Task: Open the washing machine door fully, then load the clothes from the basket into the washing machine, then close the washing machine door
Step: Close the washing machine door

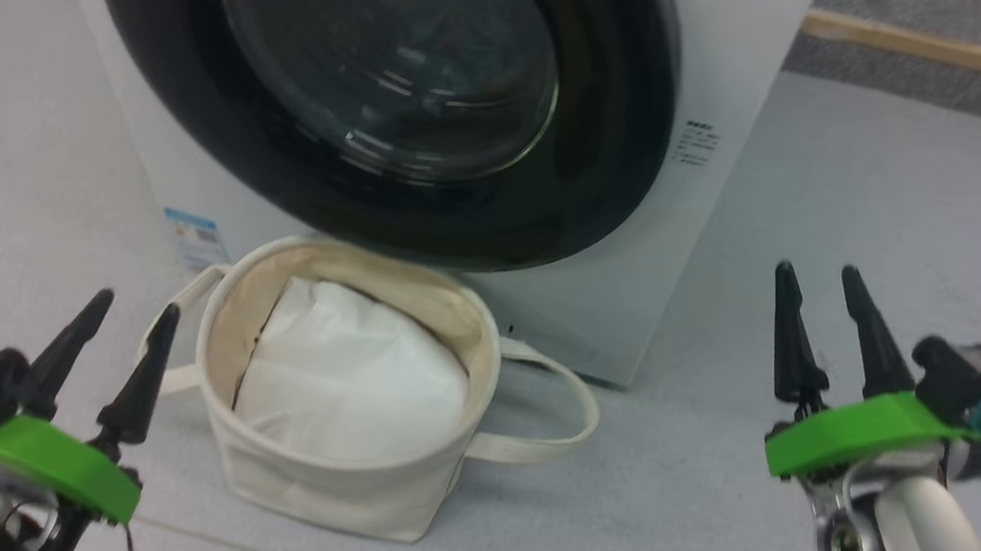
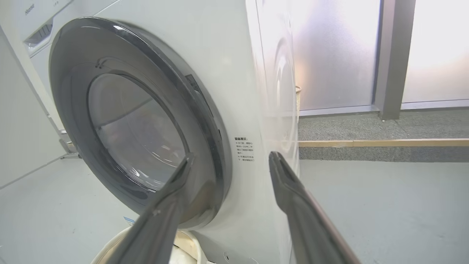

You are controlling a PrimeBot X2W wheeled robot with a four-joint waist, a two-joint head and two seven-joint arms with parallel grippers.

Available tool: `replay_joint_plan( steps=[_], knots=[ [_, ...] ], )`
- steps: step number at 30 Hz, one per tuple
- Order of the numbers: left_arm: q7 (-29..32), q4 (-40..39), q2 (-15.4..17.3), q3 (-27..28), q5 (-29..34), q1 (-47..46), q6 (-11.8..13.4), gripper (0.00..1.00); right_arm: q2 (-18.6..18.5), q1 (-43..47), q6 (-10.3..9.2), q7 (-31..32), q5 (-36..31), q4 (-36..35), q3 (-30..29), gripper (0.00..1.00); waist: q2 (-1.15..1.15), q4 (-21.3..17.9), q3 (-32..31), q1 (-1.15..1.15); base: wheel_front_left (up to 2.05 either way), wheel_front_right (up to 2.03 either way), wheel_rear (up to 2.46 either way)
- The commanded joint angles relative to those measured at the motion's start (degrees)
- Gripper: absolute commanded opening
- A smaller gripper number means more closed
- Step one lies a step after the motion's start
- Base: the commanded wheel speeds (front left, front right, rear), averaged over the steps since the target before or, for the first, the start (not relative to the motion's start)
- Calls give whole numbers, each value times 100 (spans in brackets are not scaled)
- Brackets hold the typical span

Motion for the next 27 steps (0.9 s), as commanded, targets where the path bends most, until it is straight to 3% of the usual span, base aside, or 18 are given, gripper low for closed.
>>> replay_joint_plan(
  steps=[1,18,27],
  knots=[
    [-69,-87,226,319,34,-130,-33,100,-48,29,-2,-71,32,-253,54,100,0,-200,-231,1,0,0,0],
    [-69,-26,36,602,242,122,-33,100,-269,963,-2,-71,-260,-706,-653,100,0,-498,-520,1,0,0,0],
    [-69,82,79,385,-206,119,-33,100,-225,1081,-2,-71,-332,-737,-783,100,0,-478,-558,1,0,0,0]
  ],
)
